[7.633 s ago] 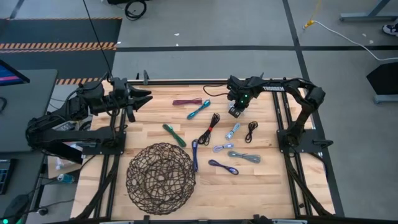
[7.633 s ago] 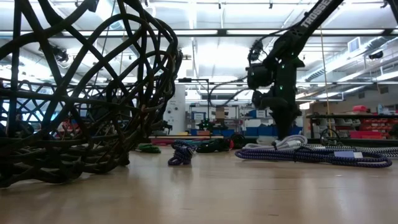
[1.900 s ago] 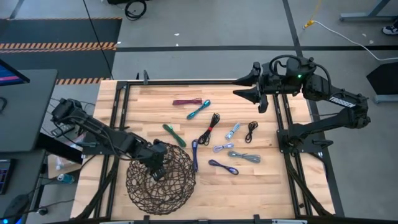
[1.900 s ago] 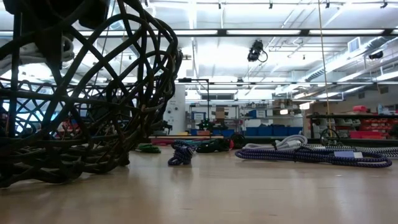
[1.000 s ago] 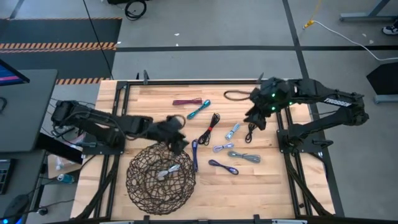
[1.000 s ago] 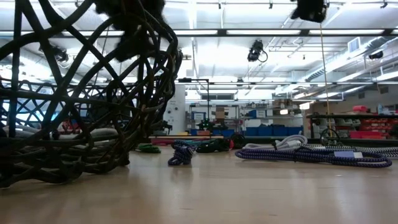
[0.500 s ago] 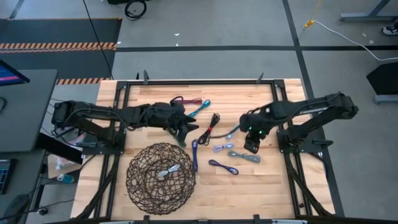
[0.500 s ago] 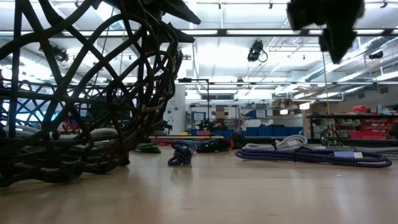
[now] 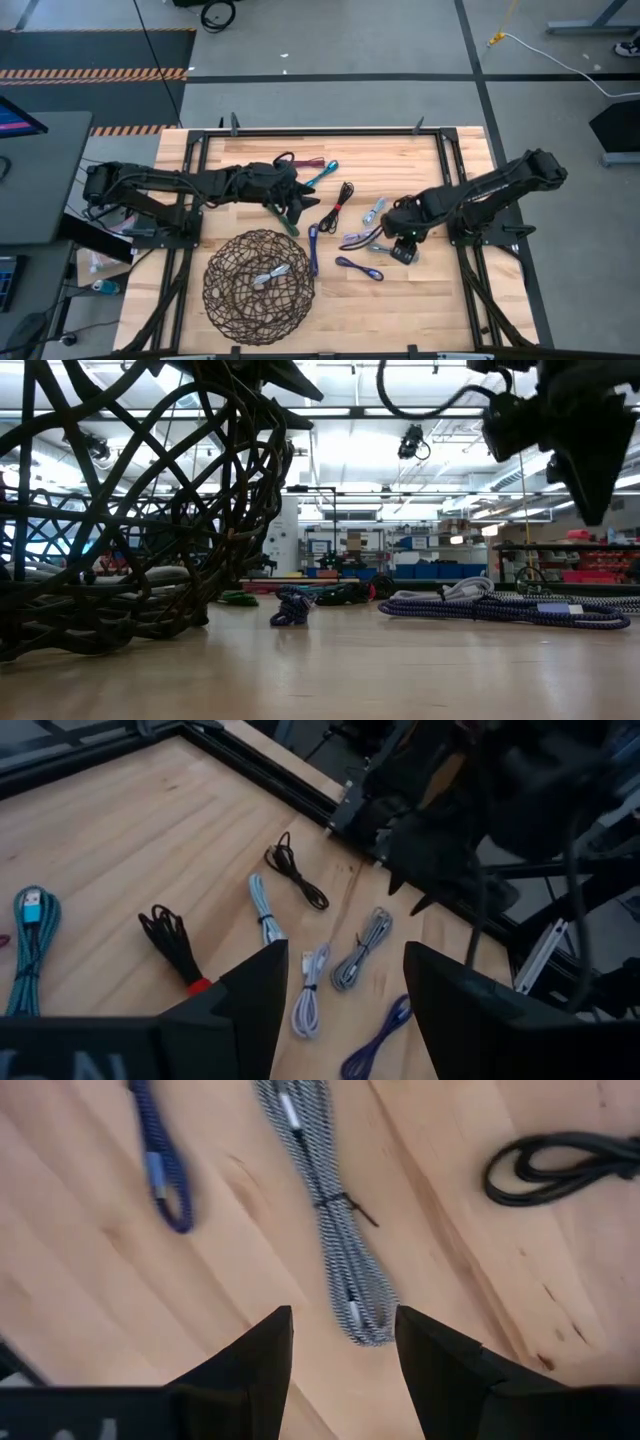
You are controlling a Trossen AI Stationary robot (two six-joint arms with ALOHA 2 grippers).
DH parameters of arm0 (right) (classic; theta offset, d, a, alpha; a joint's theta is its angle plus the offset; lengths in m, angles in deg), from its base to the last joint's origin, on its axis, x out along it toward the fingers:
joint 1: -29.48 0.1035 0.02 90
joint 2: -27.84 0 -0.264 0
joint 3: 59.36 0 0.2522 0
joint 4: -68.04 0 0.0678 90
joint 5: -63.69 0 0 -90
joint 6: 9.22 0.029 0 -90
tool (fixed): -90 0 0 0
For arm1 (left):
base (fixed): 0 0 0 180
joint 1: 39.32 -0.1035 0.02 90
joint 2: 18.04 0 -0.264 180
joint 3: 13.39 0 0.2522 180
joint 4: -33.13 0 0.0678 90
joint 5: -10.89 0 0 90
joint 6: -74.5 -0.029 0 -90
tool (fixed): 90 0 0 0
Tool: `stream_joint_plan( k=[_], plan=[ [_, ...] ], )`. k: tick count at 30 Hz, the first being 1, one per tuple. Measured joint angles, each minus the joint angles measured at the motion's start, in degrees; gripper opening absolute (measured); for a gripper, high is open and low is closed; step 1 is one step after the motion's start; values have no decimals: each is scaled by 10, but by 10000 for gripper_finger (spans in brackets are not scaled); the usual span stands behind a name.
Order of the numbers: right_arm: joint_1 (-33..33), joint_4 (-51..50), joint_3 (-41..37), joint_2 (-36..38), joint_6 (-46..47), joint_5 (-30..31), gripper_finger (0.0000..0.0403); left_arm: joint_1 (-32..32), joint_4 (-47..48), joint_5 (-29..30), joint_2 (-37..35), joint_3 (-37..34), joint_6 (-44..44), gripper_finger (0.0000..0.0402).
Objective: Pick and place USB-C Cables
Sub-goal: Put the black and white charger cable into the wire basket
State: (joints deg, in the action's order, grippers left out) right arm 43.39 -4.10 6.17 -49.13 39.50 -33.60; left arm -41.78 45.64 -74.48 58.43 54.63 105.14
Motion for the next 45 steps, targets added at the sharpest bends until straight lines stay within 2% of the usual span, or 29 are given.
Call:
stream_joint_plan(
  k=[6, 14, 20, 27, 34, 37, 40, 45],
  plan=[
    [3, 19, -31, 0, 13, 21, 188, 0, -18, 0, -1, 0, 0, 210],
    [7, 99, -62, -32, 20, 12, 216, 0, -18, 0, -1, 0, 0, 209],
    [19, 112, -63, -85, -24, 16, 231, 1, -19, 0, -1, 0, 1, 207],
    [19, 153, -62, -147, -63, 5, 231, 1, -19, 0, -1, 0, 2, 206],
    [19, 158, -61, -162, -80, 12, 227, 1, -20, 0, 0, 0, 2, 207],
    [18, 156, -62, -153, -83, 18, 211, 1, -20, 0, 0, 0, 2, 206],
    [16, 155, -63, -148, -74, 14, 171, 1, -20, 0, 0, 0, 2, 207],
    [15, 157, -63, -148, -67, 13, 47, 1, -20, 0, 0, 0, 2, 208]
  ],
)
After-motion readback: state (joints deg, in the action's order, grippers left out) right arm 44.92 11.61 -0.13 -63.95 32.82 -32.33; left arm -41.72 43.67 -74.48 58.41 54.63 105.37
